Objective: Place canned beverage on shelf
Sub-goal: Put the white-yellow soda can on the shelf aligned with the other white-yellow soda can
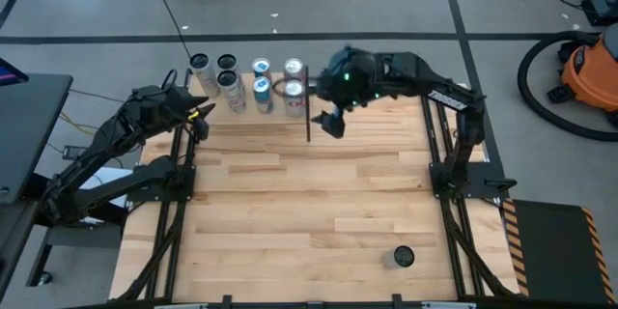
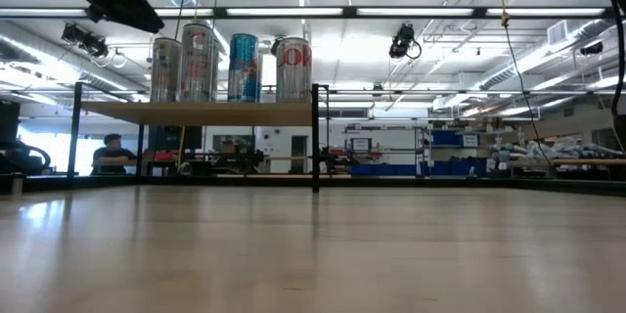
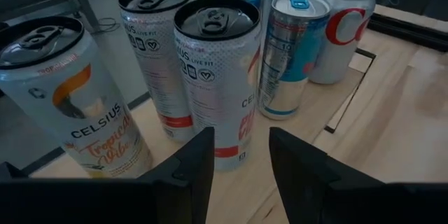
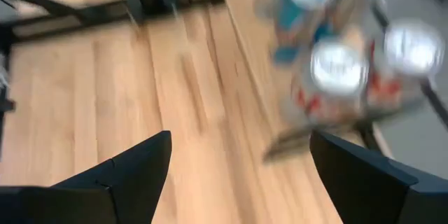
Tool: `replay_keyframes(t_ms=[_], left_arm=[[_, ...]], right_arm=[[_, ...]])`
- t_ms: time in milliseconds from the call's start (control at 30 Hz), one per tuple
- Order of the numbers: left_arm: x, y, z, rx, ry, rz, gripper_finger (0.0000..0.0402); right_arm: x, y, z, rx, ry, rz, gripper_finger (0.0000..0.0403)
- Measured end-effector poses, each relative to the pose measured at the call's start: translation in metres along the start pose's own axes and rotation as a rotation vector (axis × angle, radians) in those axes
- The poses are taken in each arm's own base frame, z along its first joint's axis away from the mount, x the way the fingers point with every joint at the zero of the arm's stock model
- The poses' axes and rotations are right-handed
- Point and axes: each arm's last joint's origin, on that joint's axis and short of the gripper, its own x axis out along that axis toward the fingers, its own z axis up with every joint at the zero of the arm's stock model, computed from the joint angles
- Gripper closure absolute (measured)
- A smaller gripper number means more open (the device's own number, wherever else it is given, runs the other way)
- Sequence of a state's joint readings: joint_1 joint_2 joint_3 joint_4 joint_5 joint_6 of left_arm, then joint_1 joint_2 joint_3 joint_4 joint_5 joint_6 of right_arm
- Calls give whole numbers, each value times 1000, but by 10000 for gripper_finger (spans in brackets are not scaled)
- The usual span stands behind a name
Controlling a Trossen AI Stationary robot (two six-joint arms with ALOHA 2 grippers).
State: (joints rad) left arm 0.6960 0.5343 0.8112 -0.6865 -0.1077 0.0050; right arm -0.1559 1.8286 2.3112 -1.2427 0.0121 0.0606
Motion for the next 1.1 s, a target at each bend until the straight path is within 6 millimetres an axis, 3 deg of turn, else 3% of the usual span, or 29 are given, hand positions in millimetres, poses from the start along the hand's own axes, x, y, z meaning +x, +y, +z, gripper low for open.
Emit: replay_keyframes(t_ms=[200,400,800,1100], left_arm=[[0,-5,0,-47,0,-180,258],[-2,-13,2,-38,-10,-395,258],[-11,-38,8,6,-65,-668,258],[-18,-51,11,14,-105,-747,258]], right_arm=[[-3,34,-22,101,184,-77,53],[-14,78,-43,145,263,-147,53],[-30,176,-89,172,190,-205,53],[-29,221,-139,75,101,-324,53]])
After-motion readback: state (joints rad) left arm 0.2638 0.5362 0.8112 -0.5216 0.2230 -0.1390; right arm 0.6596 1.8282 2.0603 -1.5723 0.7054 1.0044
